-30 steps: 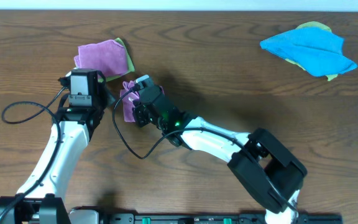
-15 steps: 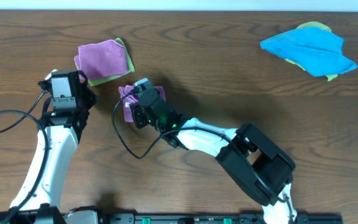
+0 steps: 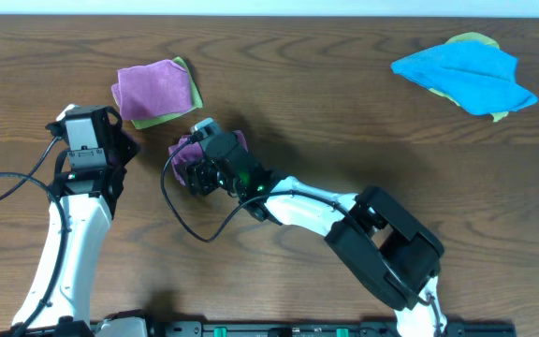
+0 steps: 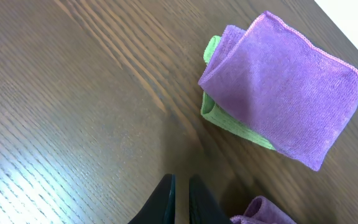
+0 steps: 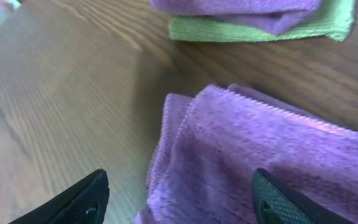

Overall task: Fold the cloth
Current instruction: 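Release the cloth and retract the right gripper to its rest pose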

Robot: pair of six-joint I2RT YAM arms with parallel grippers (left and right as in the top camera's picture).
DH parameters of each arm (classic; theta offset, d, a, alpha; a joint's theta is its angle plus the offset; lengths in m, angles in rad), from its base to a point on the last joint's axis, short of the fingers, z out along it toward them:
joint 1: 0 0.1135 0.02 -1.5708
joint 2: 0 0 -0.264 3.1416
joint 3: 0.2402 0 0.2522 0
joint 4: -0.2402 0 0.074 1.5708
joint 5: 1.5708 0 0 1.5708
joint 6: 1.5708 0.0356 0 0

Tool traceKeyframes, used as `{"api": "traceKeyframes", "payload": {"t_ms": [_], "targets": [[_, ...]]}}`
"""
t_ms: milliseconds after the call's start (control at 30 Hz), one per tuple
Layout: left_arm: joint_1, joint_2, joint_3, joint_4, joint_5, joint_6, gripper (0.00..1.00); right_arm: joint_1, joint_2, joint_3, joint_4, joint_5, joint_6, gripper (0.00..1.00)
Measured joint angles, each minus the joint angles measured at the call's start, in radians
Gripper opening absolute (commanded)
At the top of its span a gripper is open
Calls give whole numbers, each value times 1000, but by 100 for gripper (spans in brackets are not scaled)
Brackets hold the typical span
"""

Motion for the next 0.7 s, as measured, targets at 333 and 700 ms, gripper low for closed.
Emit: {"api": "traceKeyframes", "payload": {"t_ms": [333,700], "targets": [[0,0,0,-1,-1,6,36,-5,-1,2,-24,-23,22,93],[1,-79,0,-69,10,19,98,-155,-216,8,-302,0,6,99]]}}
